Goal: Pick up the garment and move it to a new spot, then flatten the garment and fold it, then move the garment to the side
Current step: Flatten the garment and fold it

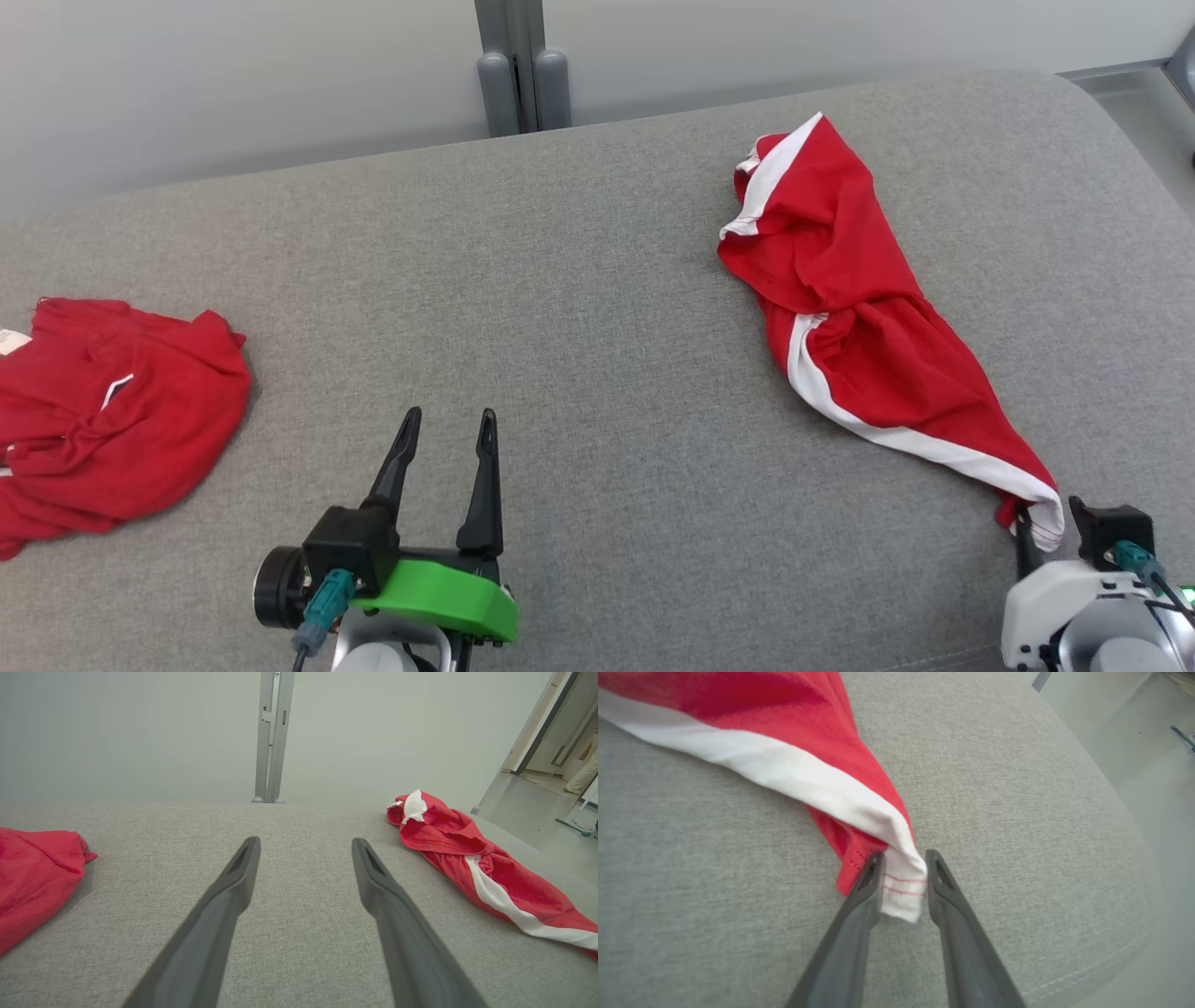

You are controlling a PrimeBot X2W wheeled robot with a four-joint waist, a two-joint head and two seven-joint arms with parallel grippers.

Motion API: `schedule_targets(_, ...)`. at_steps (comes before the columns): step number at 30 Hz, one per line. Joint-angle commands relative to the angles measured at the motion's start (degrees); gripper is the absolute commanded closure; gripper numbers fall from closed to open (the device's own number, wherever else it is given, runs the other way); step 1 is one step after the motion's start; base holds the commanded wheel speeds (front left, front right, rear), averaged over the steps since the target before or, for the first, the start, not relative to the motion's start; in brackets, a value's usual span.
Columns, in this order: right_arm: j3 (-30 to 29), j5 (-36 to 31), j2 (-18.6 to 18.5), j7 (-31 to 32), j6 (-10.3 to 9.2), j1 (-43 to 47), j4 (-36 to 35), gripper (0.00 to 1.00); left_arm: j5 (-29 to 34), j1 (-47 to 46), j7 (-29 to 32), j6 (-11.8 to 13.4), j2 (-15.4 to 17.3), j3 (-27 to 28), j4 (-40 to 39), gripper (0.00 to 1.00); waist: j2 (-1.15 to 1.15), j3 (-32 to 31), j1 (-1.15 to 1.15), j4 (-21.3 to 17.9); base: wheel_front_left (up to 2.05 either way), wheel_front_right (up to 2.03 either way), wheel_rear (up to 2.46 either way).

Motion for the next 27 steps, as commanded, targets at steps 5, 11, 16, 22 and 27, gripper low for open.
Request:
schedule_targets(5, 4.0, 0.5, 3.0, -2.5, -0.05, -2.7, -3.4, 0.0, -0.6, 0.0, -0.2, -0.4, 0.2, -0.2, 0.5, 0.0, 0.0, -0.7, 0.0, 0.5, 0.0, 0.0, 0.0)
schedule_targets(11, 15.9, 8.9, 4.3, -2.7, -0.05, -0.8, -15.0, 0.0, -0.6, 0.6, -0.2, -0.7, 0.2, -0.4, 0.7, 0.0, 0.0, -1.5, 0.0, 1.7, 0.0, 0.0, 0.0)
schedule_targets(16, 20.9, 14.6, 4.2, -2.8, -0.06, 1.1, -20.5, 0.0, -0.7, 1.0, -0.2, -0.6, 0.2, -0.6, 0.7, 0.0, 0.0, -2.0, 0.0, 3.5, 0.0, 0.0, 0.0)
schedule_targets(22, 20.4, 15.6, 4.3, -2.0, -0.06, -1.5, -14.9, 0.0, -0.7, 1.2, -0.2, -0.6, 0.2, -1.0, 0.7, 0.0, 0.0, -1.7, 0.0, 6.1, 0.0, 0.0, 0.0)
schedule_targets(27, 17.2, 15.1, 3.9, -0.7, -0.06, -6.2, -7.9, 0.0, -0.6, 0.5, -0.2, -0.6, 0.2, -1.5, 0.8, 0.0, 0.0, -0.5, 0.0, 8.7, 0.0, 0.0, 0.0)
